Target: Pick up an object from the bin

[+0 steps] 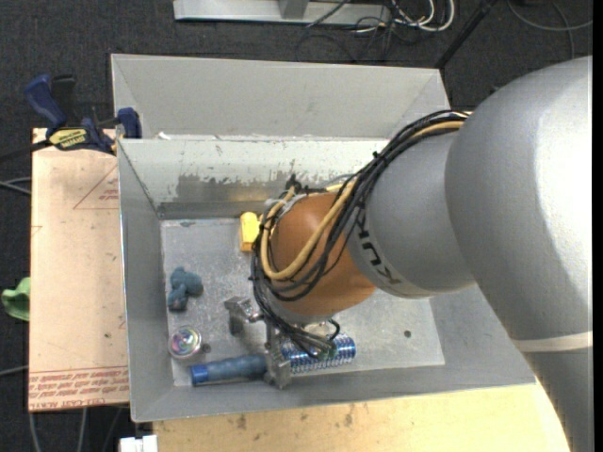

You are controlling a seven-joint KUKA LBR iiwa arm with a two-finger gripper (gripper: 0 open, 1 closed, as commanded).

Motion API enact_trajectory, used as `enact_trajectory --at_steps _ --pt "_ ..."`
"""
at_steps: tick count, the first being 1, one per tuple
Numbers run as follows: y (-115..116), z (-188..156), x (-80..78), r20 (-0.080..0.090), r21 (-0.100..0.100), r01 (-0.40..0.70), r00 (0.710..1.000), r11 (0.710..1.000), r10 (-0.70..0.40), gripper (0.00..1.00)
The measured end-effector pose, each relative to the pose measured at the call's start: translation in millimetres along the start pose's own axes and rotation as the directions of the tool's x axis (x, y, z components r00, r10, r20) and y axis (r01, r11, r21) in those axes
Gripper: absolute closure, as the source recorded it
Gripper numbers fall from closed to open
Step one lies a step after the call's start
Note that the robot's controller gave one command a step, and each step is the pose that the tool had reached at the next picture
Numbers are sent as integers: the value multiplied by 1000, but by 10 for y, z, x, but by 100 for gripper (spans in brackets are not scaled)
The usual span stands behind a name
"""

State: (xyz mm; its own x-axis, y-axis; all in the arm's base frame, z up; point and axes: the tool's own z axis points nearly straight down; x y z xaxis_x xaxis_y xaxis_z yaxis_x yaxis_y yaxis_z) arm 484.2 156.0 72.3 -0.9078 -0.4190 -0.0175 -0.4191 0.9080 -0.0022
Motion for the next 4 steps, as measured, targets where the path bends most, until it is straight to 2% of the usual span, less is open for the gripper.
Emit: enact_trajectory --at_steps 1,2,3,4 --pt "-388 3 138 -4 0 -74 997 997 74 0" --pt "-365 21 170 -17 -3 -70 997 998 70 100" --pt "-362 -15 167 -17 -2 -72 997 997 72 100" --pt "-362 -420 148 -13 -1 -74 997 997 74 100"
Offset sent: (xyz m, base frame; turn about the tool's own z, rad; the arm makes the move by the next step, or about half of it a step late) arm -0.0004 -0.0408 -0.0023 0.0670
